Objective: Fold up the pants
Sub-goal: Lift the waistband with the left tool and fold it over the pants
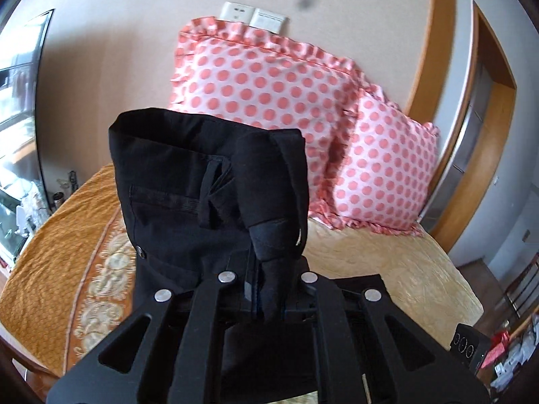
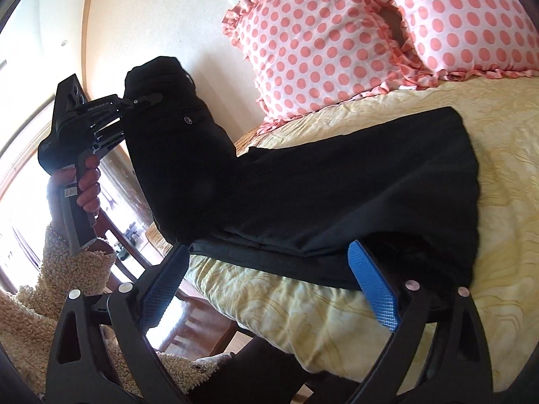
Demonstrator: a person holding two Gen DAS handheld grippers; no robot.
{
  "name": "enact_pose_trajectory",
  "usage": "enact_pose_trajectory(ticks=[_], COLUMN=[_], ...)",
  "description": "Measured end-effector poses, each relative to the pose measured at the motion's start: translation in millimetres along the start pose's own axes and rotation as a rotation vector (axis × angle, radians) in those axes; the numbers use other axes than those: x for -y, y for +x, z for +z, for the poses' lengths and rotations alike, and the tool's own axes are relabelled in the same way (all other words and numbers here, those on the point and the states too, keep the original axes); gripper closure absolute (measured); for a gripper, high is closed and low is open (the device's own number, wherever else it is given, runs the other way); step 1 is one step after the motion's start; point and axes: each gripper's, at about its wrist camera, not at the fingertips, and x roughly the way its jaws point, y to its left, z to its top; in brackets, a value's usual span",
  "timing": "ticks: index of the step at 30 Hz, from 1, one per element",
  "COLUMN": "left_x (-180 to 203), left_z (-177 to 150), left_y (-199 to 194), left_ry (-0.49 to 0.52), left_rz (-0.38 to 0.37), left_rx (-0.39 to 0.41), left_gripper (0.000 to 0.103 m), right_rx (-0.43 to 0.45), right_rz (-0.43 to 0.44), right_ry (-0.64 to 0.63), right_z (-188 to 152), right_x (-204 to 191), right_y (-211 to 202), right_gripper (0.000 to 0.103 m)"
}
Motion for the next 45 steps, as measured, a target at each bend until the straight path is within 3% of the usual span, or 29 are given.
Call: enact_pose_trajectory(ticks=[5, 9, 11, 14, 19, 24, 29, 31, 33, 35, 38, 40, 43, 45], left_x=[75.6, 120.3, 125.4, 132.7, 149.6, 166.1, 164.8, 167.8, 170.6, 171.2, 161.5, 140.1, 93.1, 66.0], left_z=[-38.3, -106.2, -128.2, -116.4, -91.4, -123.6, -134.3, -143.2, -150.8, -156.5, -156.3, -147.8, -132.9, -127.8], left_y=[47.8, 110.7, 125.5, 115.6, 93.8, 111.5, 109.2, 107.7, 101.9, 84.8, 53.3, 37.2, 29.2, 31.3], left_ry=[0.057, 0.098, 0.096, 0.111, 0.131, 0.195, 0.209, 0.229, 0.249, 0.266, 0.295, 0.27, 0.188, 0.14], left_rz=[-0.149, -0.233, -0.241, -0.218, -0.246, -0.267, -0.268, -0.276, -0.328, -0.381, -0.41, -0.361, -0.183, -0.084], left_rx=[-0.089, -0.349, -0.41, -0.341, -0.235, -0.321, -0.317, -0.331, -0.336, -0.305, -0.235, -0.16, -0.064, -0.044], left_gripper=[0.096, 0.096, 0.096, 0.096, 0.096, 0.096, 0.094, 0.081, 0.058, 0.035, 0.015, 0.008, 0.004, 0.004], right_rx=[0.067, 0.097, 0.11, 0.14, 0.173, 0.164, 0.175, 0.198, 0.223, 0.244, 0.266, 0.275, 0.268, 0.239], right_rz=[-0.053, -0.109, -0.134, -0.159, -0.151, -0.151, -0.174, -0.179, -0.193, -0.207, -0.231, -0.24, -0.204, -0.183], right_ry=[0.058, 0.111, 0.137, 0.163, 0.214, 0.227, 0.195, 0.173, 0.149, 0.12, 0.055, -0.004, -0.091, -0.149], right_z=[-6.6, -14.6, -19.1, -22.3, -27.0, -31.1, -27.0, -22.7, -17.3, -11.3, 1.4, 12.9, 31.1, 43.0], right_x=[25.4, 48.5, 60.1, 74.5, 90.5, 93.4, 85.9, 80.4, 74.2, 67.3, 53.7, 40.2, 16.6, -0.7], right_y=[-41.4, -68.8, -81.8, -95.8, -106.9, -104.6, -107.8, -111.3, -116.1, -121.3, -125.3, -122.3, -103.8, -79.6], right_gripper=[0.001, 0.001, 0.001, 0.001, 0.001, 0.001, 0.001, 0.001, 0.001, 0.001, 0.004, 0.012, 0.013, 0.014])
